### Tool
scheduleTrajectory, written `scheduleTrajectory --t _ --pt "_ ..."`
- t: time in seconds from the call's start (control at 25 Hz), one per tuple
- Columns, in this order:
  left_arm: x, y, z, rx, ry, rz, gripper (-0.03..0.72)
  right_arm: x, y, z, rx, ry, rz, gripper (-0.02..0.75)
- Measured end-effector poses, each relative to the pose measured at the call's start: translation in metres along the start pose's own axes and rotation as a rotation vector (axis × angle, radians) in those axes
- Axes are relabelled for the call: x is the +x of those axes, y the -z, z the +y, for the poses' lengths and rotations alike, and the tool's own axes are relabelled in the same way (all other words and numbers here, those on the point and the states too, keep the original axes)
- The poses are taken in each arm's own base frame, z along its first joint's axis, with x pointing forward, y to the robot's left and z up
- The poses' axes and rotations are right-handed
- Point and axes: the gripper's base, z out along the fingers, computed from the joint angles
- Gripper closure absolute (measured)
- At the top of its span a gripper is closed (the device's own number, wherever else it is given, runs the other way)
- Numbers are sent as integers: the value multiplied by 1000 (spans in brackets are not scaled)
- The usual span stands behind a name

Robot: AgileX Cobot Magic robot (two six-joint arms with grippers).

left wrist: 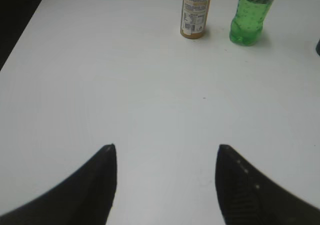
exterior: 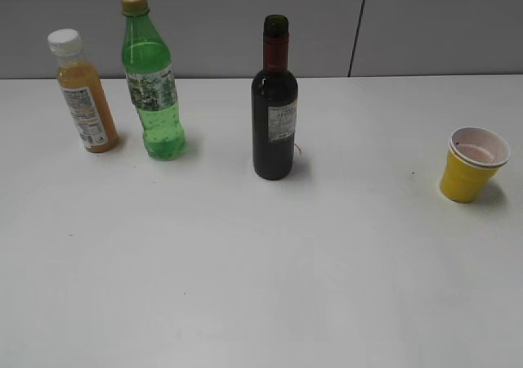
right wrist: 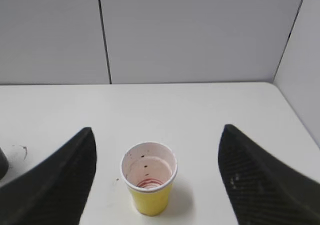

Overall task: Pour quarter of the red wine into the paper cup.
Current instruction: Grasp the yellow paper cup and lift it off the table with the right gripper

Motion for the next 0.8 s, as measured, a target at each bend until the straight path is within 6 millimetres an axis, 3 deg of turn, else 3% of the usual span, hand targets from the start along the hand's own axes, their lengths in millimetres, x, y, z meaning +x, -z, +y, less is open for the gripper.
scheduleTrajectory --t 0.12,0.32,0.64,0.8 --pt "0 0 0 0 0 0 232 24 -21 0 7 -34 39 162" --pt "0 0 0 0 0 0 232 57 -37 5 -8 -44 62 162" --pt "0 0 0 0 0 0 232 77 -61 12 -63 33 42 162" --pt "0 0 0 0 0 0 232 87 -62 18 -133 83 -20 162"
